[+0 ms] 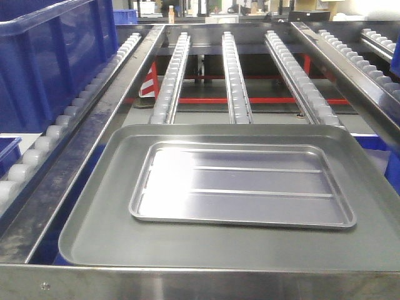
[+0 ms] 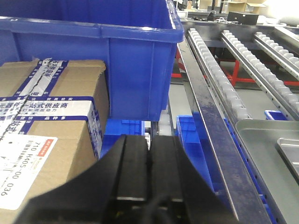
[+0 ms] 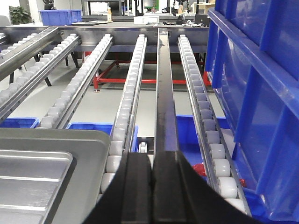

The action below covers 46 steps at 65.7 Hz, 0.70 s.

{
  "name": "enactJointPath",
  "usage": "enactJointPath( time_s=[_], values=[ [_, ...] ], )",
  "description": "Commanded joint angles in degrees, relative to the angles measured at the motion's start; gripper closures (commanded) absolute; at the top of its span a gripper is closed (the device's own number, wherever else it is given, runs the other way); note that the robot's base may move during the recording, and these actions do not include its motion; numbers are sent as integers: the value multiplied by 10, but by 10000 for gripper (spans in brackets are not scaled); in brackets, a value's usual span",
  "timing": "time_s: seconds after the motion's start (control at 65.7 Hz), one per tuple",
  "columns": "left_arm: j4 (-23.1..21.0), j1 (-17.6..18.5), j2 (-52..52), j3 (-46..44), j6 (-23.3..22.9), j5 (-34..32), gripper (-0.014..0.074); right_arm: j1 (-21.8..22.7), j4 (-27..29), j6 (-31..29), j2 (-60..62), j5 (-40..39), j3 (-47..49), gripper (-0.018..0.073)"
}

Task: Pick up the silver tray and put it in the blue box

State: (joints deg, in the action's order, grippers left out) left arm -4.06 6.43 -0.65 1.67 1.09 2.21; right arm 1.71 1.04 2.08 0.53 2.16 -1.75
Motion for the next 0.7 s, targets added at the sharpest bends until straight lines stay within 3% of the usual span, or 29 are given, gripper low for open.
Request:
enactJointPath(
  time_s=[0.0,0.685],
  values=[
    [-4,3,-11,-1,-1,-46,701,2,1,-6,12,-52,-2,509],
    [-4,3,-11,-1,-1,-53,701,3,1,-6,12,-54,-2,509]
  ],
)
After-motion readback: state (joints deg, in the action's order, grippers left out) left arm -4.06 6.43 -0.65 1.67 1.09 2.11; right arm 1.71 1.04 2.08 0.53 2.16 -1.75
